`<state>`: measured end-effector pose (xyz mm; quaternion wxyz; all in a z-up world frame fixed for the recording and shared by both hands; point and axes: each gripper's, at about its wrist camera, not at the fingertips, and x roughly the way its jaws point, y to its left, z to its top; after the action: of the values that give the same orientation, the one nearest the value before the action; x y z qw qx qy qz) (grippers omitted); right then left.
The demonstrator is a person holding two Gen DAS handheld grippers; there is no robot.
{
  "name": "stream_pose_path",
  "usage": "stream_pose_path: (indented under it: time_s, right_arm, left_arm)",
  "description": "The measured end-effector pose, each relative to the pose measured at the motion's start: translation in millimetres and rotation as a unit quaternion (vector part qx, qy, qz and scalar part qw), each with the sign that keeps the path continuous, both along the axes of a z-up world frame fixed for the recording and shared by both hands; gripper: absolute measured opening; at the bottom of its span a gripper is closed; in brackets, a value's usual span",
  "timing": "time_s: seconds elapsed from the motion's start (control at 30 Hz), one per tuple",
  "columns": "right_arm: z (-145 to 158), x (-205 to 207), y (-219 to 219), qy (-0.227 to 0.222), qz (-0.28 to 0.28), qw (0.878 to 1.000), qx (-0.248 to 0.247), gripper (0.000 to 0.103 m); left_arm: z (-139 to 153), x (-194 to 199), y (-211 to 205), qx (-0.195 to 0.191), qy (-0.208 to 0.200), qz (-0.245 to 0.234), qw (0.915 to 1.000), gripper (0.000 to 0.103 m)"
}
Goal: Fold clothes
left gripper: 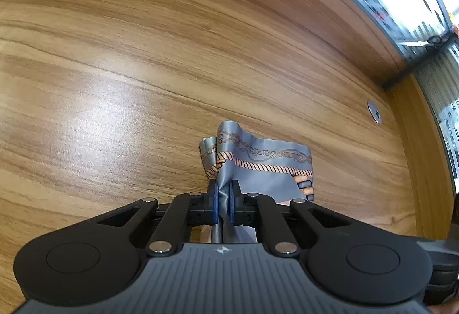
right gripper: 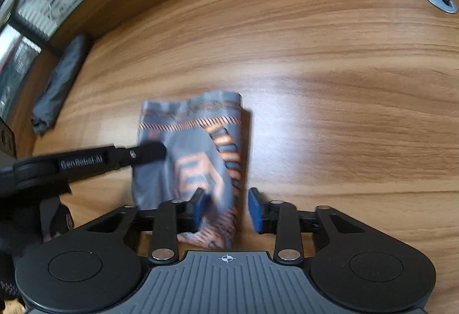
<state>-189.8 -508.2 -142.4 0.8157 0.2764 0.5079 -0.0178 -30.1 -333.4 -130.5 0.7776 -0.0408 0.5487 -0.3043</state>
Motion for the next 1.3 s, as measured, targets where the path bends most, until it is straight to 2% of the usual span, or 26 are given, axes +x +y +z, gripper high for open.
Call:
stream_pose_path:
  time_s: [0.03, 0.17, 0.3, 0.43, 0.53, 0.63, 0.73, 0.83, 0.97, 1.2, 1.3]
  right_arm:
    - [0, 1, 2, 0.0, -0.004, 1.0, 0.002, 0.005]
    - [7, -3, 9, -0.009, -0.04, 0.999, 0.003, 0.006]
    - [26, -27, 13, -0.023, -0.095, 0.995, 0.0, 0.006]
    - [45, -56, 14, -0.036, -0.154, 0.987, -0.008, 0.006]
    - [58, -89, 13, -0.042, -0.208, 0.977, -0.016, 0.006]
    - [69, -127, 10, -0.043, -0.266, 0.963, -0.028, 0.006]
    - [79, -166, 6, -0.042, -0.325, 0.944, -0.045, 0.006]
    - [85, -207, 2, -0.04, -0.382, 0.921, -0.064, 0.006]
    - [89, -264, -7, -0.033, -0.452, 0.888, -0.081, 0.006]
    - [90, -372, -40, -0.028, -0.541, 0.835, -0.1, 0.006]
    - [95, -431, -55, -0.026, -0.571, 0.813, -0.109, 0.006]
  left_arm:
    - [3, 0, -2, 0.0, -0.002, -0.01, 0.9999, 0.006]
    - [19, -5, -14, 0.005, -0.026, -0.066, 0.9974, 0.006]
    - [36, -14, -27, 0.007, -0.048, -0.123, 0.9912, 0.006]
    - [55, -35, -51, -0.002, -0.069, -0.193, 0.9788, 0.006]
    - [66, -57, -72, -0.016, -0.079, -0.248, 0.9653, 0.006]
    - [75, -88, -96, -0.034, -0.092, -0.314, 0.9443, 0.006]
    - [82, -129, -120, -0.052, -0.11, -0.381, 0.9166, 0.006]
    - [86, -173, -147, -0.068, -0.116, -0.433, 0.8913, 0.006]
    - [92, -231, -183, -0.089, -0.123, -0.5, 0.8526, 0.006]
    - [95, -348, -248, -0.11, -0.127, -0.585, 0.7936, 0.006]
    - [98, -400, -281, -0.122, -0.129, -0.609, 0.773, 0.006]
